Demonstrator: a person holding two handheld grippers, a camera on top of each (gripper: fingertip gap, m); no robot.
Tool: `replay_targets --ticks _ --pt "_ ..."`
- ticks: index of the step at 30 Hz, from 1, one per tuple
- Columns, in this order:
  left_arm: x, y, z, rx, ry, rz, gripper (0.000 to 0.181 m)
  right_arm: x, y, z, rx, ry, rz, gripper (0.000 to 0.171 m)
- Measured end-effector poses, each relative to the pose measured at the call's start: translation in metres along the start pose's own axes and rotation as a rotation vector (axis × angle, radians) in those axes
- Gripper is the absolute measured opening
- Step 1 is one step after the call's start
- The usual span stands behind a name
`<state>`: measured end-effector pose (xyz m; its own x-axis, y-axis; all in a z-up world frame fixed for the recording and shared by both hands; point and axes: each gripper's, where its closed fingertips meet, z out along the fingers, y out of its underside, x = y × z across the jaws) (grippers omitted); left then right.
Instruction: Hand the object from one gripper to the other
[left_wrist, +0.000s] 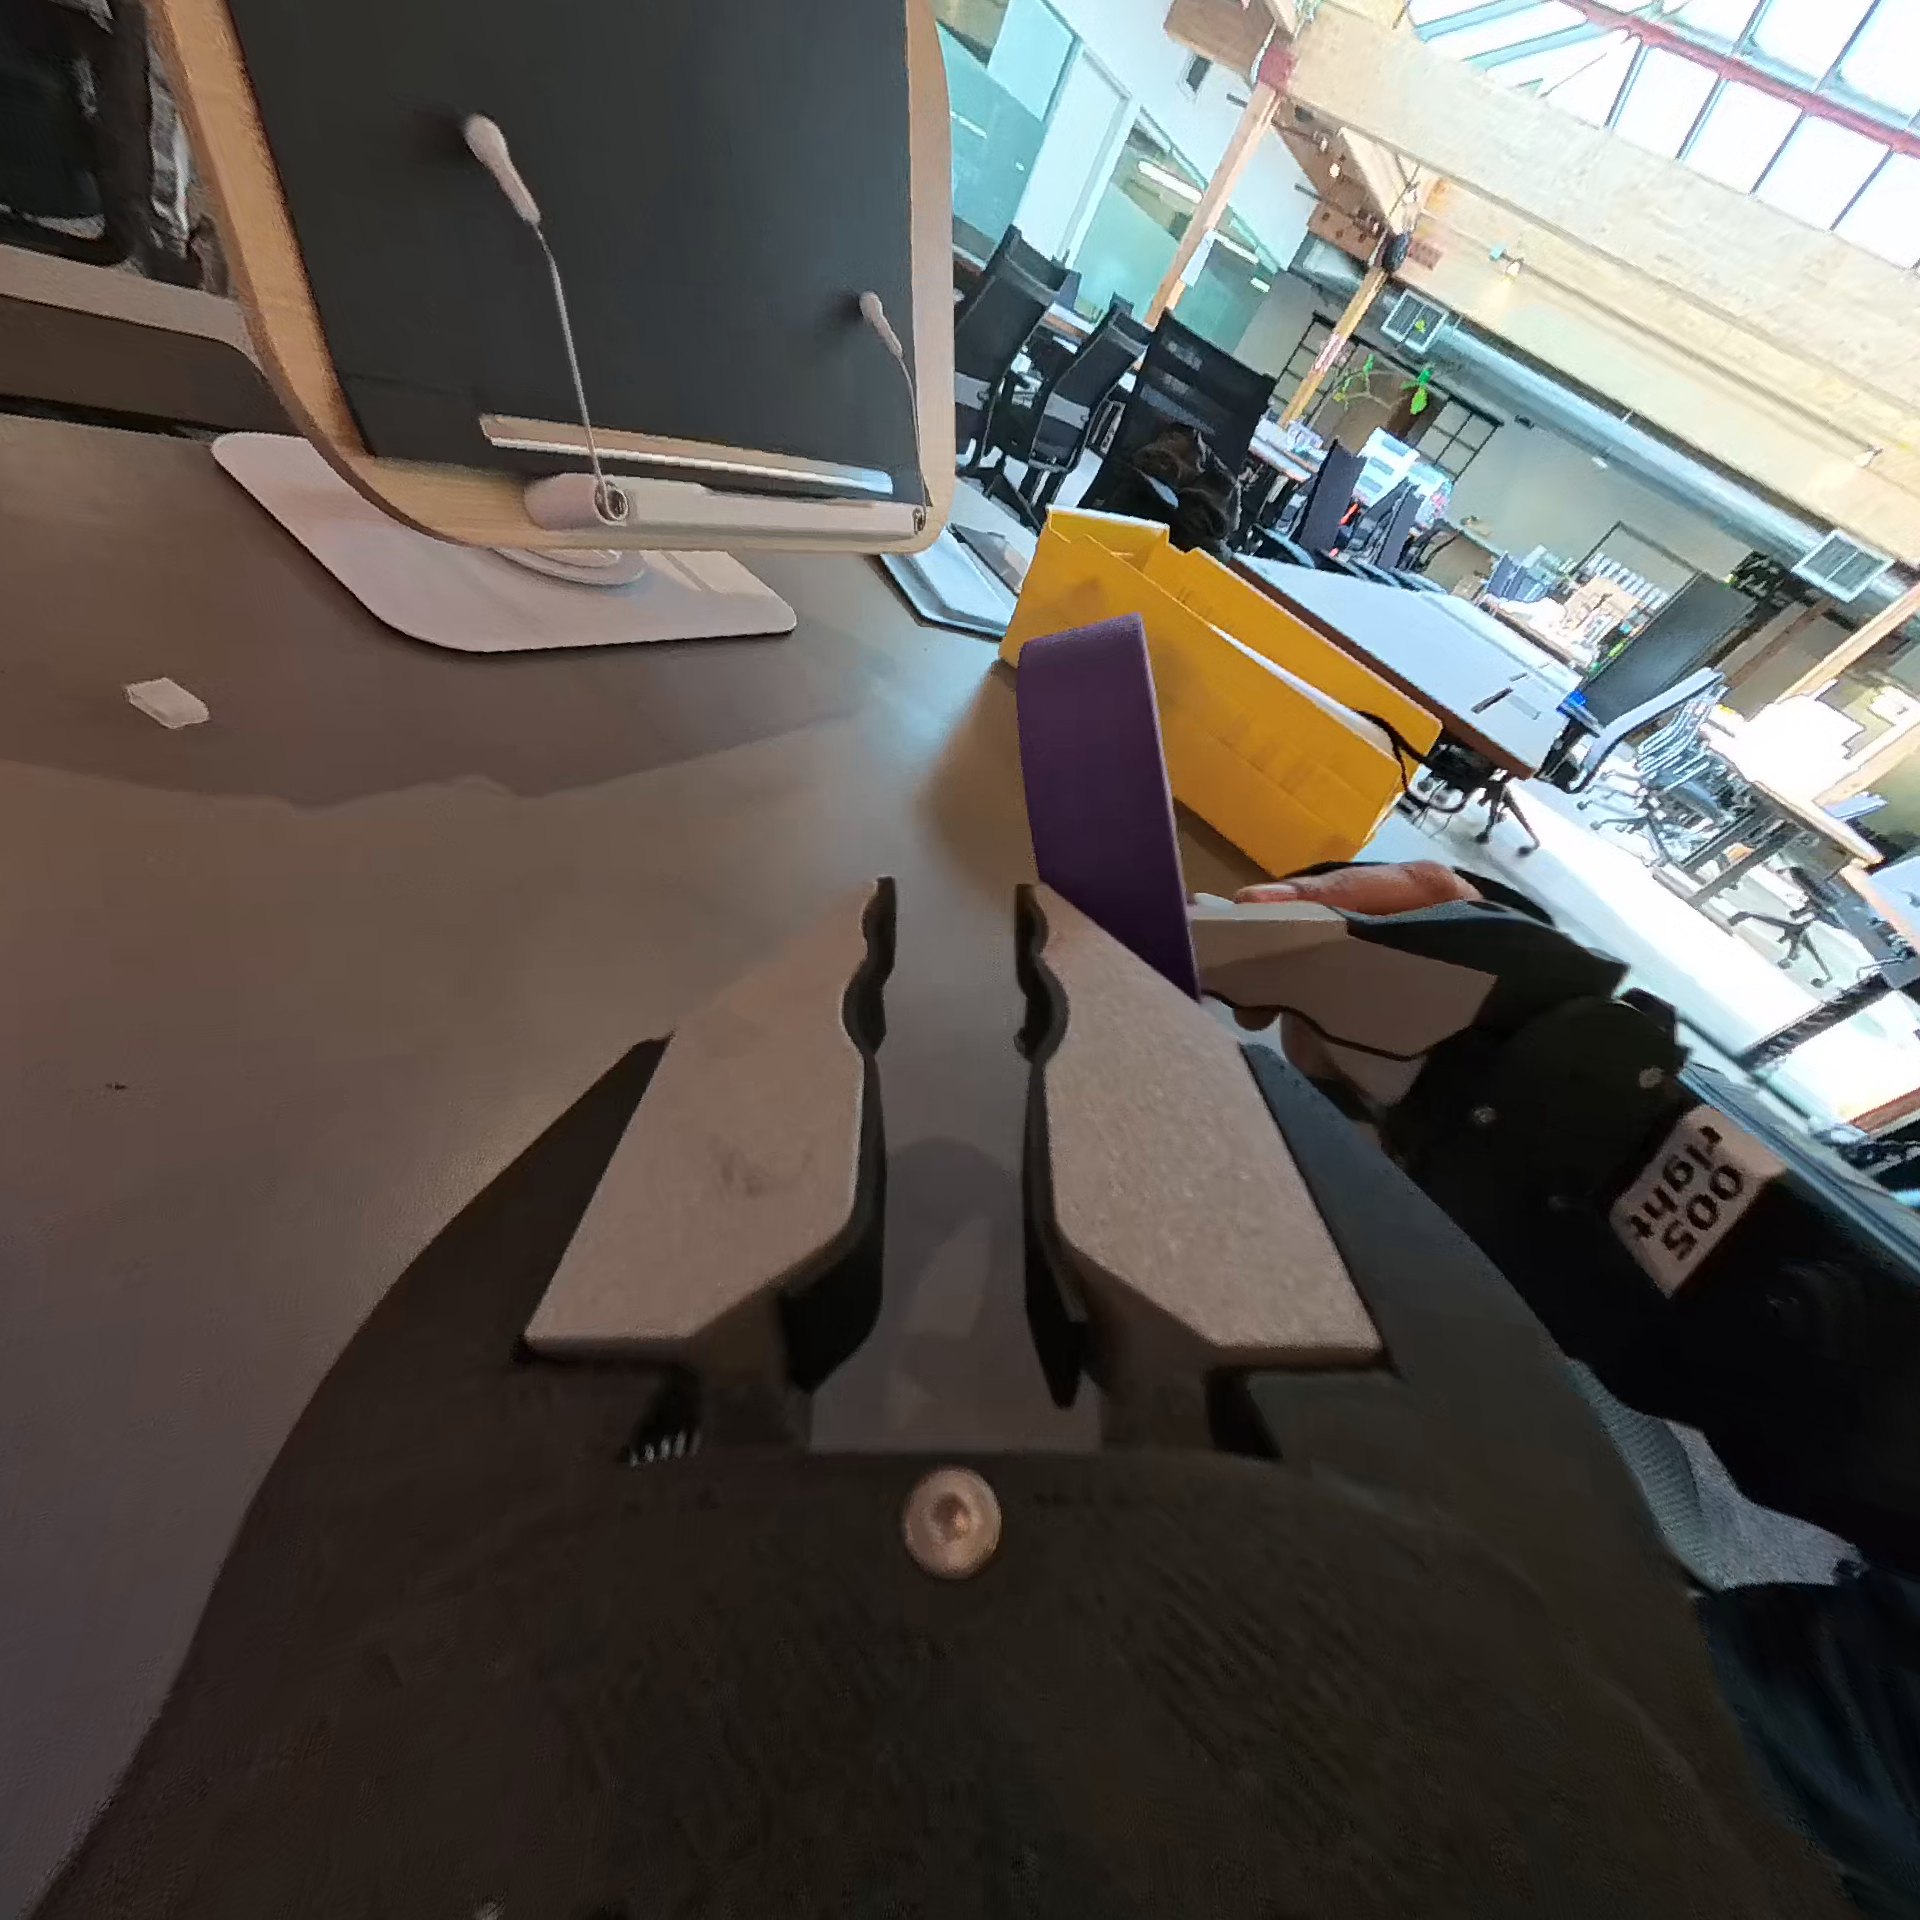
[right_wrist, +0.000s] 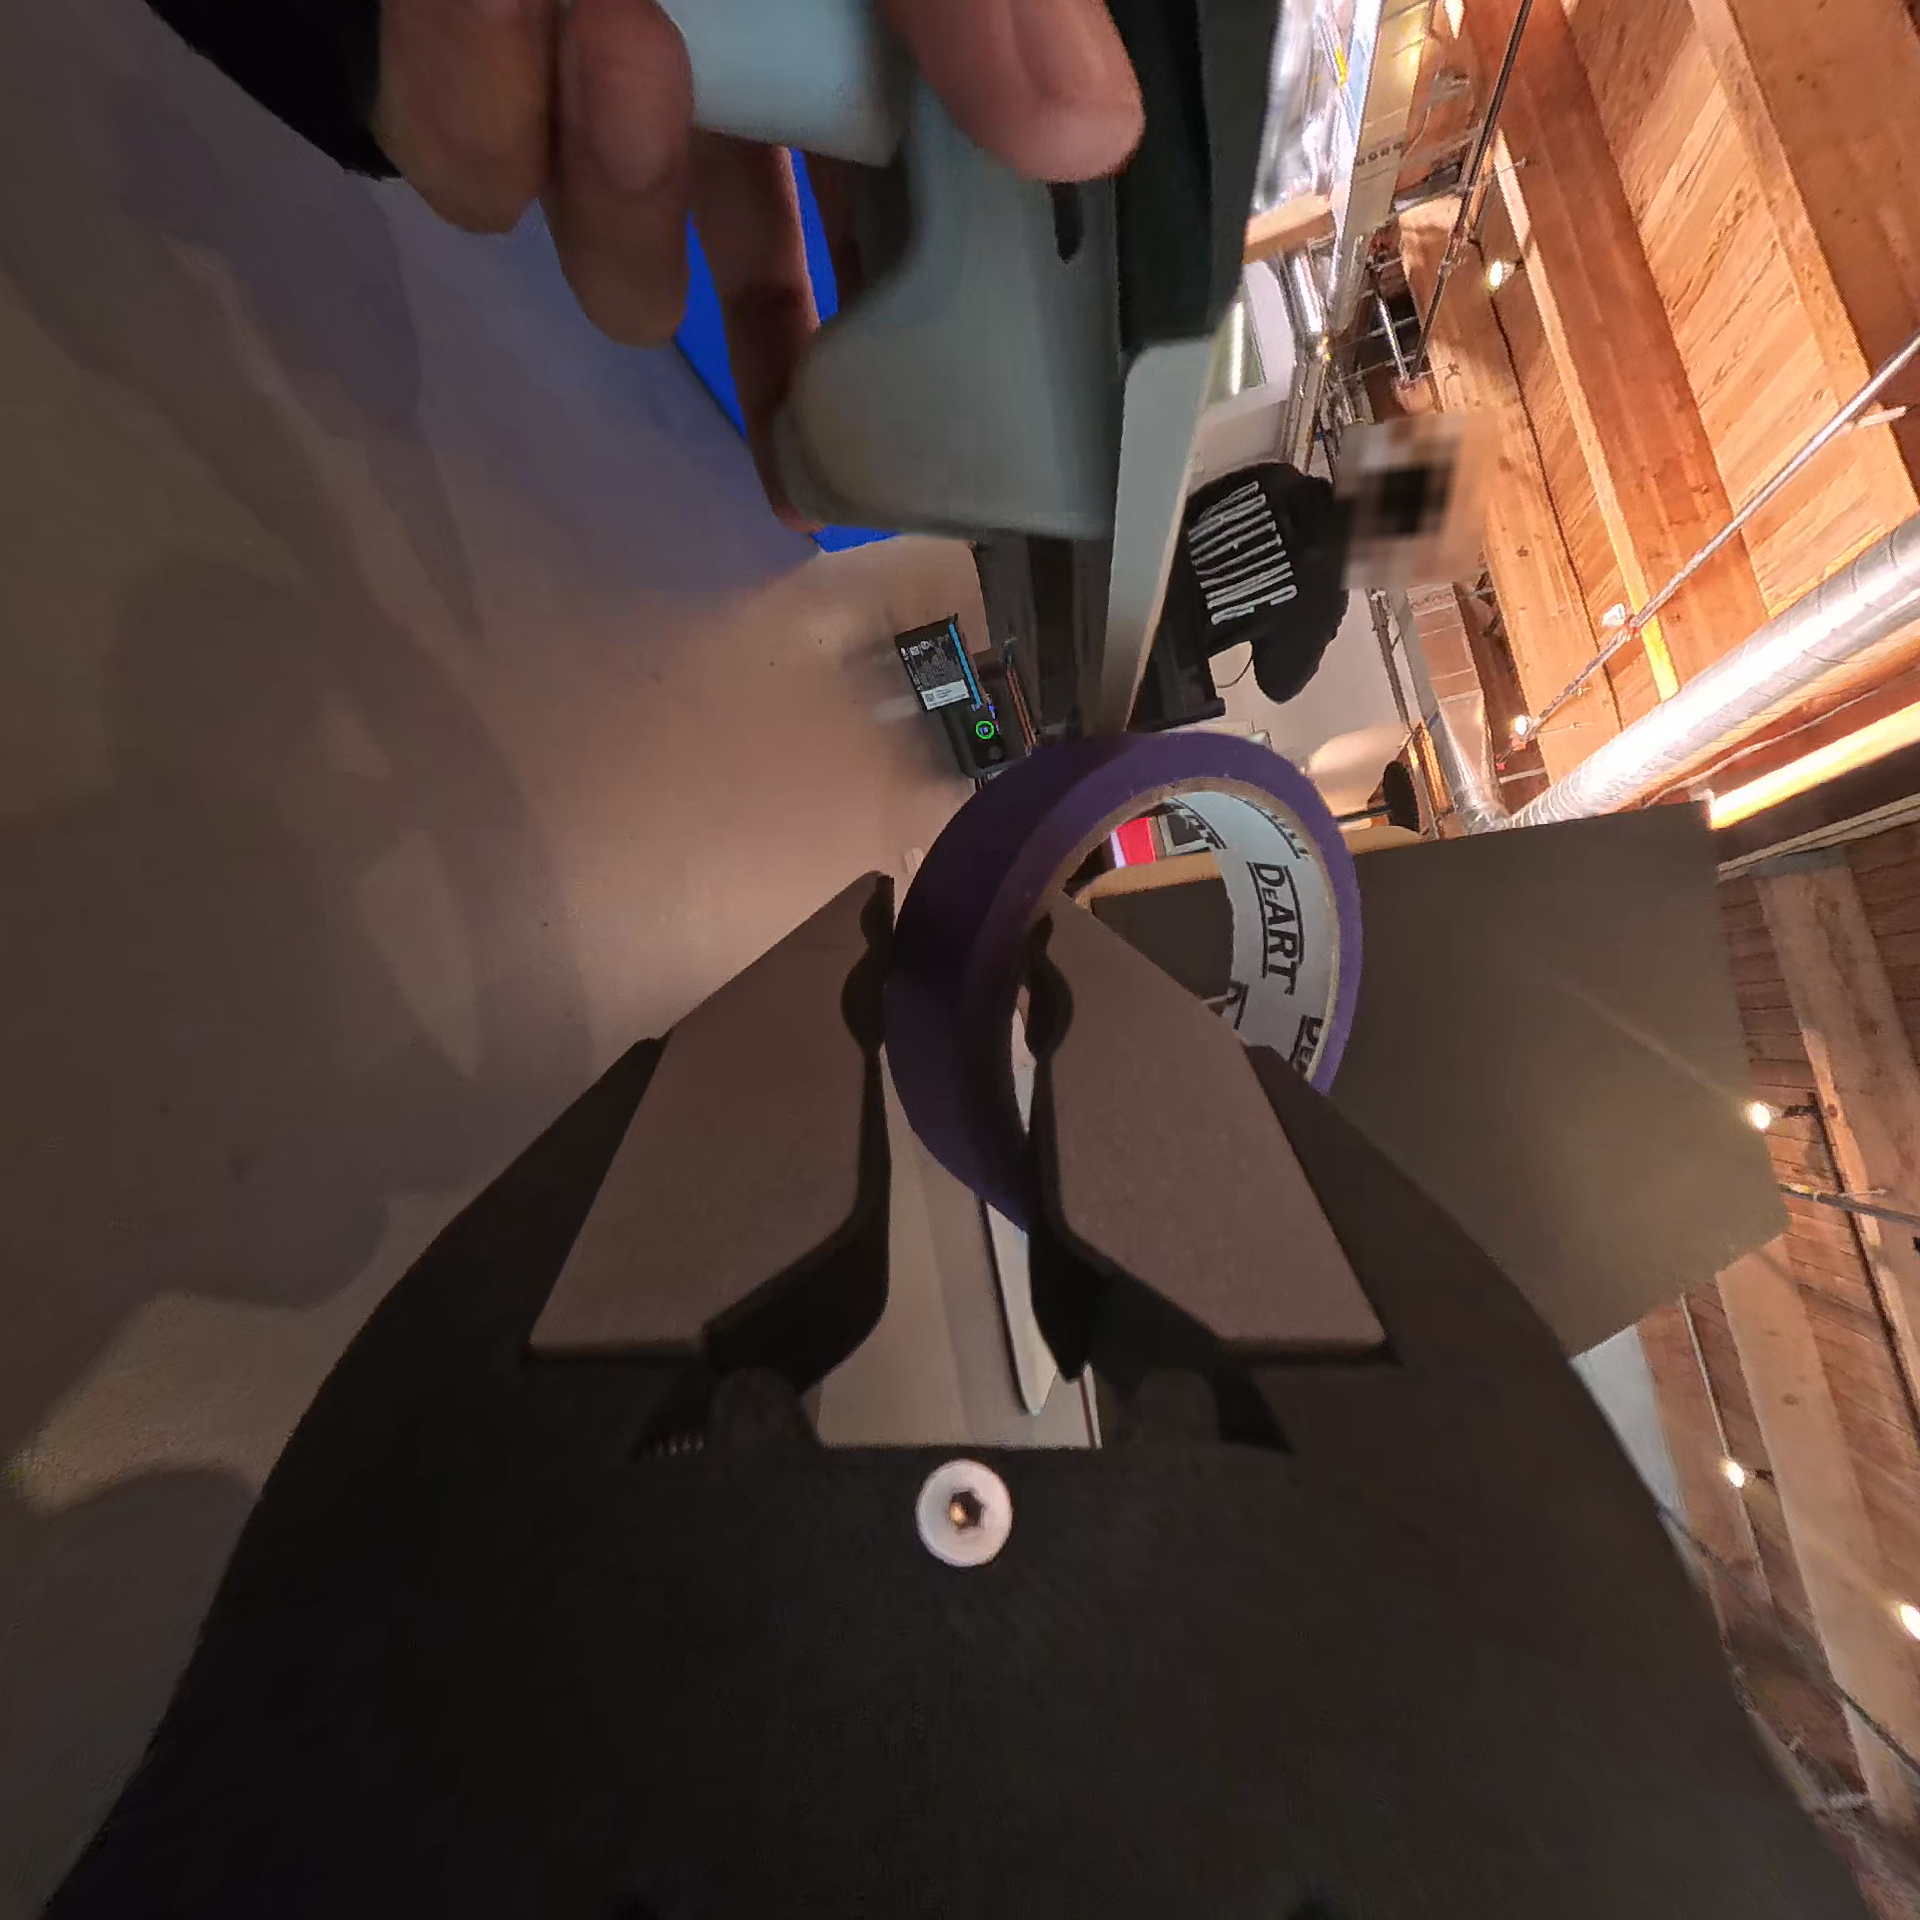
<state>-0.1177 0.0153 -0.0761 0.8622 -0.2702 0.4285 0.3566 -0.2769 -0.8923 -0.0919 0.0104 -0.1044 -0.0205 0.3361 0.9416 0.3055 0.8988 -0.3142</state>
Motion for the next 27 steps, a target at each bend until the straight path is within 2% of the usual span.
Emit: replay_targets --ticks 1,2,3,7,9,10,12,15,18,24,27 --pt "0.002 -0.002 -0.002 0.011 0.021 -0.005 0.027 0.002 0.003 0.001 -0.013 0.004 0.014 0.020" --pt "0.012 -0.004 -0.004 0.020 0.091 0.000 0.053 0.003 0.007 0.001 -0.029 0.001 0.026 0.020" --pt "0.020 -0.006 -0.007 0.029 0.142 -0.008 0.061 0.002 0.009 0.002 -0.038 -0.006 0.036 0.020" --pt "0.017 -0.001 0.000 0.013 0.103 0.006 0.055 -0.010 -0.005 0.000 0.025 -0.045 -0.007 0.020" --pt "0.021 0.010 0.008 -0.023 0.117 0.018 0.058 -0.013 -0.016 -0.003 0.040 -0.013 -0.066 0.020" --pt "0.025 0.012 0.011 -0.022 0.137 0.017 0.054 -0.016 -0.021 -0.003 0.048 -0.007 -0.092 0.020" --pt "0.029 0.011 0.012 -0.011 0.154 0.031 0.031 -0.024 -0.022 -0.001 0.042 -0.028 -0.121 0.021" --pt "0.027 0.016 0.011 -0.060 0.137 0.117 0.029 -0.029 -0.019 0.001 0.041 -0.054 -0.127 0.020" --pt "0.019 0.016 0.009 -0.084 0.037 0.277 0.028 -0.036 -0.016 0.001 0.049 -0.120 -0.080 0.015" --pt "-0.020 0.018 -0.004 -0.219 -0.294 0.766 0.028 -0.027 -0.003 0.000 0.058 -0.191 0.117 0.020" --pt "-0.029 0.021 -0.005 -0.275 -0.390 1.001 0.027 -0.016 0.010 0.002 0.038 -0.192 0.222 0.028"
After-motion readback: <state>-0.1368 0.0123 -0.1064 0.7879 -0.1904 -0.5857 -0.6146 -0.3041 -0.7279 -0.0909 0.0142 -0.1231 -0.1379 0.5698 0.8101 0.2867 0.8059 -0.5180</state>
